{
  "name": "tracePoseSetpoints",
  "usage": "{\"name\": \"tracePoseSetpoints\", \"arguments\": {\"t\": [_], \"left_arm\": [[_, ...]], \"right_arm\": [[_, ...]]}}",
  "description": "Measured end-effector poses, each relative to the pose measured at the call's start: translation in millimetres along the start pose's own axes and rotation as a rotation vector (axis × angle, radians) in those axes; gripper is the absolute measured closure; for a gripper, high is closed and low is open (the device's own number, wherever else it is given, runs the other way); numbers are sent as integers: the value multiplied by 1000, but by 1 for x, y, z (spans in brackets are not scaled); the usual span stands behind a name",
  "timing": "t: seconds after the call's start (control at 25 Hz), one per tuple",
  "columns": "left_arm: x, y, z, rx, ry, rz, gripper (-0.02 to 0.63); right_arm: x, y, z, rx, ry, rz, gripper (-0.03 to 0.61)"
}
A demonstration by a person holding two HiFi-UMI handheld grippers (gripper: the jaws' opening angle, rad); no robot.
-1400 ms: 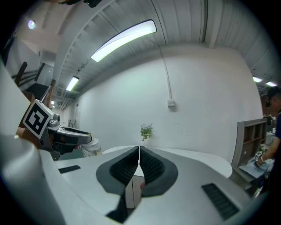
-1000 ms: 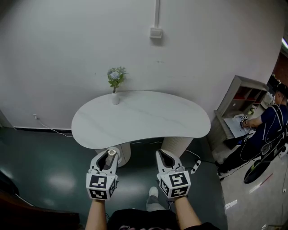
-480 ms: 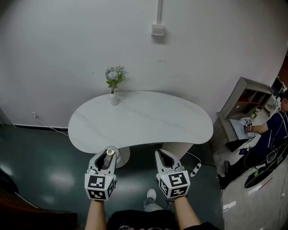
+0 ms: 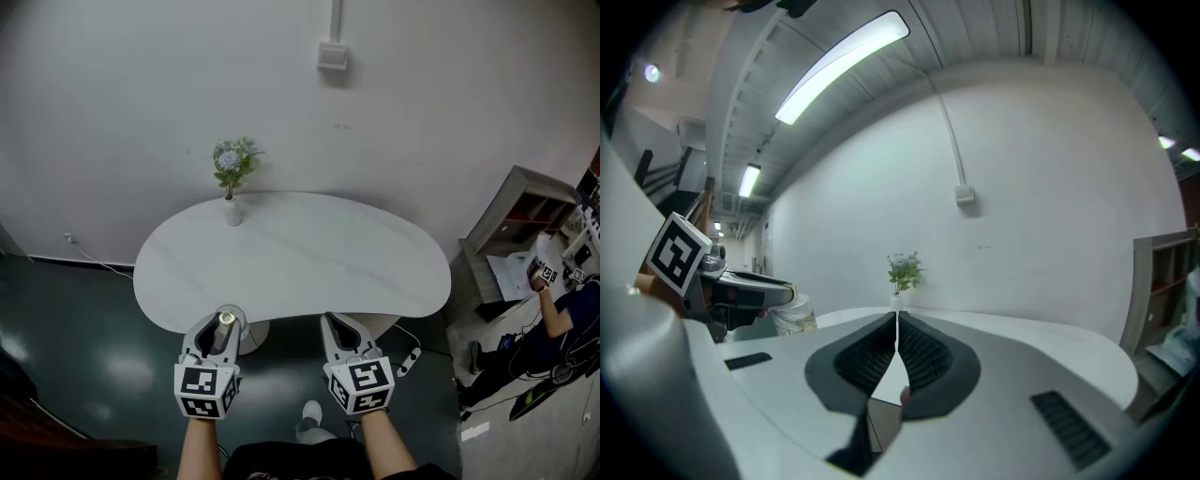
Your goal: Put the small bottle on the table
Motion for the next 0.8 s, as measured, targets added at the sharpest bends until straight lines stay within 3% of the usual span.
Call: {"name": "tracePoseSetpoints", "arguments": {"t": [0.8], "left_arm": [[-29, -93, -36, -71, -1, 0, 487]], "right_arm": [[-12, -44, -106, -65, -1, -4, 511]]}}
Point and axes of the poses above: the fingertips, and each gripper's own axes: y backward along the fingers, z to its left, x out of its underside, the point moved 2 cm from there along y, backward along the fingers, and after that the axes turned 14 degrees about -x, right-handed, at the moved point
